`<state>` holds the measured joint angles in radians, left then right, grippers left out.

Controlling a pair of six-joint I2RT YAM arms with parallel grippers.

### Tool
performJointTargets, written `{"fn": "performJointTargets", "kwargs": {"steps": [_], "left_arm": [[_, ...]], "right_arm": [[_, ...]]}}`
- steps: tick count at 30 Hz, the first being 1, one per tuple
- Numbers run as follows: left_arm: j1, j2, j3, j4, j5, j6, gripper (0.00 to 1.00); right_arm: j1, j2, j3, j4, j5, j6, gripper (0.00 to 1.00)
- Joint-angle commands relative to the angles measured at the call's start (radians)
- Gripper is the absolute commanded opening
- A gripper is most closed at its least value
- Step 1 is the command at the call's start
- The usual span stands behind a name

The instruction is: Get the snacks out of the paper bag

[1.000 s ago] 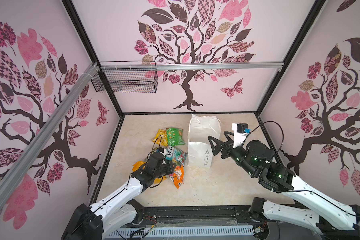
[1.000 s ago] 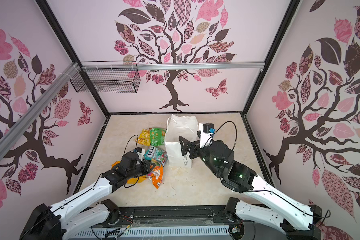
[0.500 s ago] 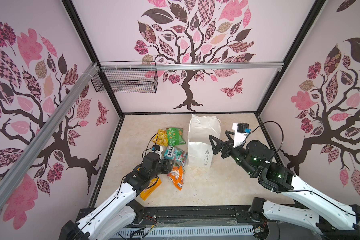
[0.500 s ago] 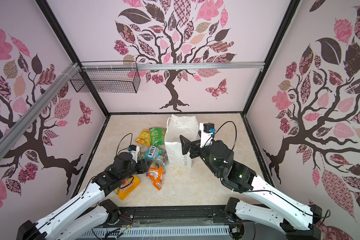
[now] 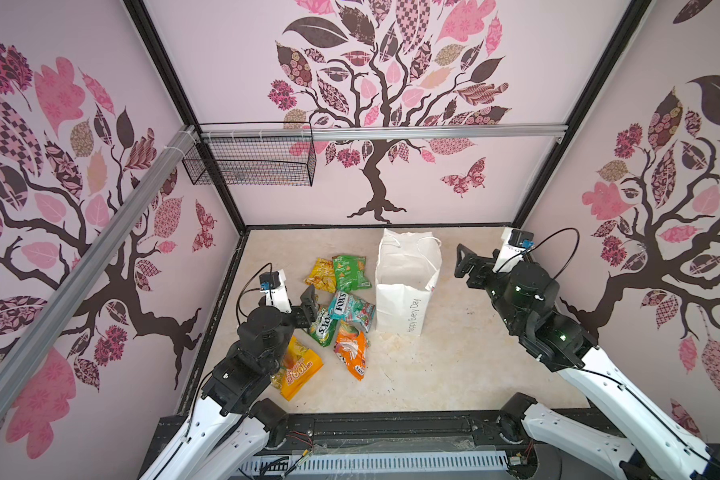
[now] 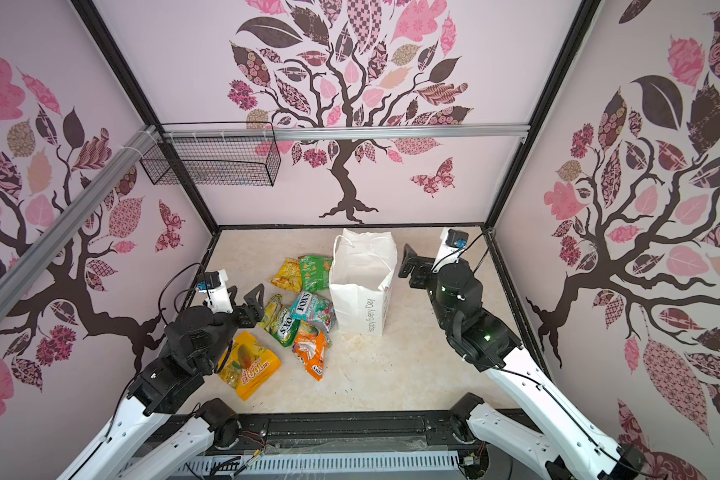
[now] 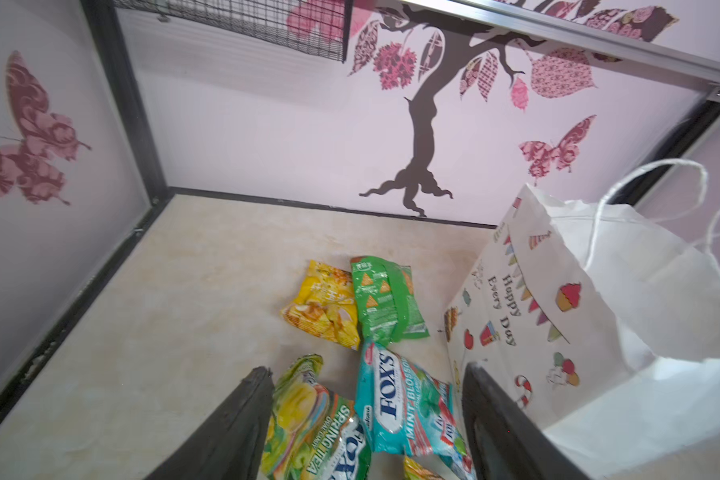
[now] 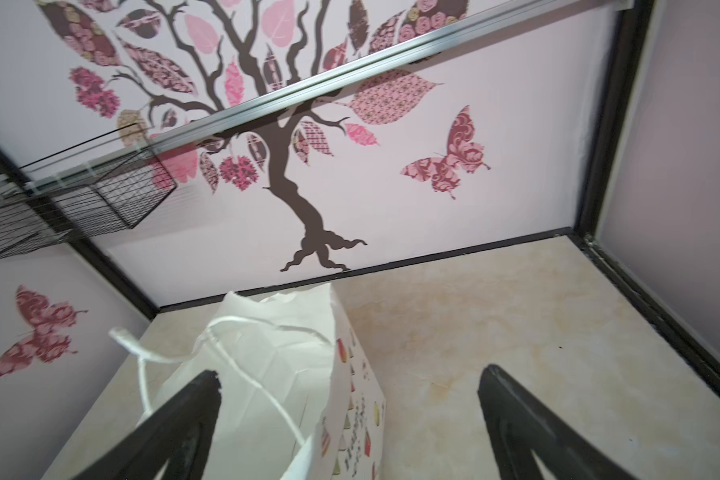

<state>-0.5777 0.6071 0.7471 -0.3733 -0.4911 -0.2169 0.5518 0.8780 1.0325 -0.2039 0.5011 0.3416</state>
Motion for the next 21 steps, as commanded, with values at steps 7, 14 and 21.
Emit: {"fn": "performJointTargets", "kwargs": {"steps": [7,14,21], "left_arm": [[0.125,0.127,-0.048,0.202,-0.210,0.285,0.98],[0.454,0.163,-0.202,0.384,0.042,0.184,0.98],[0.476,0.240,-0.304,0.507,0.075,0.234,0.98]], "right_arm": [[-0.296,0.054,-0.225,0.121,-0.068,0.136,1.00],[-0.467,0.174,-0.429,0.311,-0.045,0.160,1.00],[-0.480,0.349,-0.607,0.706,0.021,-0.017,1.00]]}}
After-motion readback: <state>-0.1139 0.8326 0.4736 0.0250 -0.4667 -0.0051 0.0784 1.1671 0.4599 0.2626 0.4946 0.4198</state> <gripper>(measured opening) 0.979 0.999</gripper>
